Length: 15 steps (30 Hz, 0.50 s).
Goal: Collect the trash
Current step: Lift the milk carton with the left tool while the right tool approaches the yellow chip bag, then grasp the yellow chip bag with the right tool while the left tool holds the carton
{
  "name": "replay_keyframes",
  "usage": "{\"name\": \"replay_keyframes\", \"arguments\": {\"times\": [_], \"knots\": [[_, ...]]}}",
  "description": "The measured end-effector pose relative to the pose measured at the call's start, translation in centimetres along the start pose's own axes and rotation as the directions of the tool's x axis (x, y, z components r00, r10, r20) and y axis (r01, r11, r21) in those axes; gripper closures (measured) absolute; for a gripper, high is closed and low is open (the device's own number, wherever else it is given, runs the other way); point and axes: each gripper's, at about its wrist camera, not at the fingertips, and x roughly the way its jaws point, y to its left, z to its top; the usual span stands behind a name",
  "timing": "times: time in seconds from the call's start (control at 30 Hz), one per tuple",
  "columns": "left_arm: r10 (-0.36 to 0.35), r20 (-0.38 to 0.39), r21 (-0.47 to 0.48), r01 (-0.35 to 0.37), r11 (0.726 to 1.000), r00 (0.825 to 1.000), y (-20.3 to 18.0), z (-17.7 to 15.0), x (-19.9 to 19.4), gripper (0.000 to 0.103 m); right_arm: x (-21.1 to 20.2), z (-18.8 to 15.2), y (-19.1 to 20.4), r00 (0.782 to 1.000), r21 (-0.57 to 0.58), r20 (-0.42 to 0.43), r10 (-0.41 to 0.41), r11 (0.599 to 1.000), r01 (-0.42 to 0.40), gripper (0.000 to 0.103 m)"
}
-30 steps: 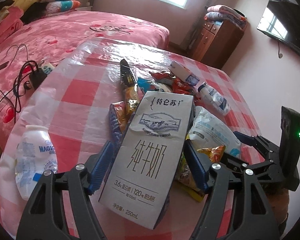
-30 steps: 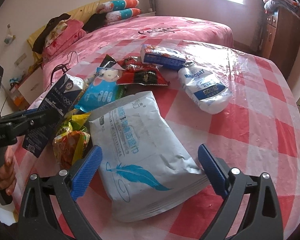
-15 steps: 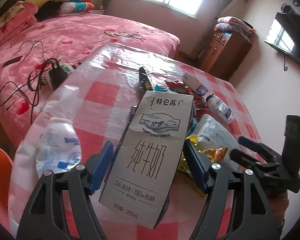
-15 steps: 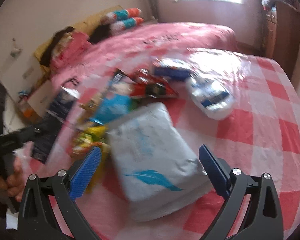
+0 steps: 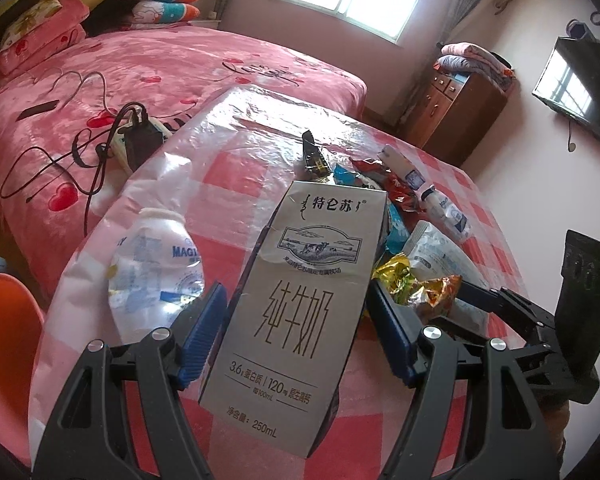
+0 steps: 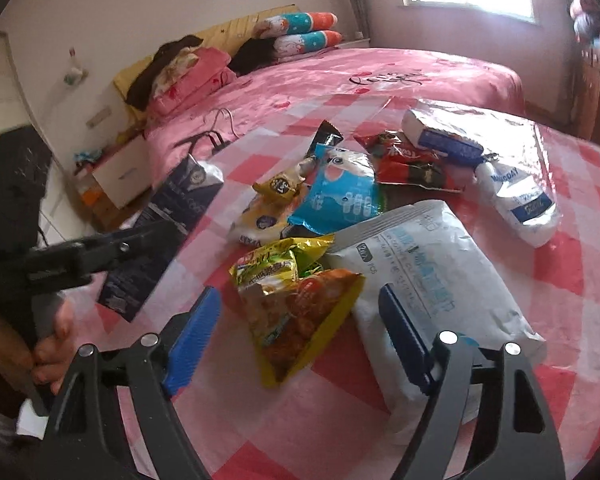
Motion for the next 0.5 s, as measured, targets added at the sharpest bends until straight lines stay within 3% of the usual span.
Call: {"name": "replay_keyframes", "arguments": {"times": [0.17, 0.23, 0.5], "knots": [[-0.012, 0.005, -0.004, 0.012, 1.000, 1.000, 0.6, -0.6, -0.6, 0.031, 1.3, -0.2, 1.1, 0.999, -0.008, -0.028, -0.026, 1.000, 0.025, 0.037], [-0.020, 0.004, -0.008, 0.020, 1.000, 1.000, 1.0, -0.9, -0.9, 0.031, 2.1, -0.4, 1.3, 0.997, -0.009, -0.061, -0.036, 0.999, 0.036, 0.046], [-0.048, -0.002, -0.016, 0.048, 0.999, 0.999, 2.4, -1.8, -1.8, 0.031, 1.8, -0.5, 0.7, 0.998, 0.029, -0.036, -0.060, 0.998, 0.061, 0.057]]}}
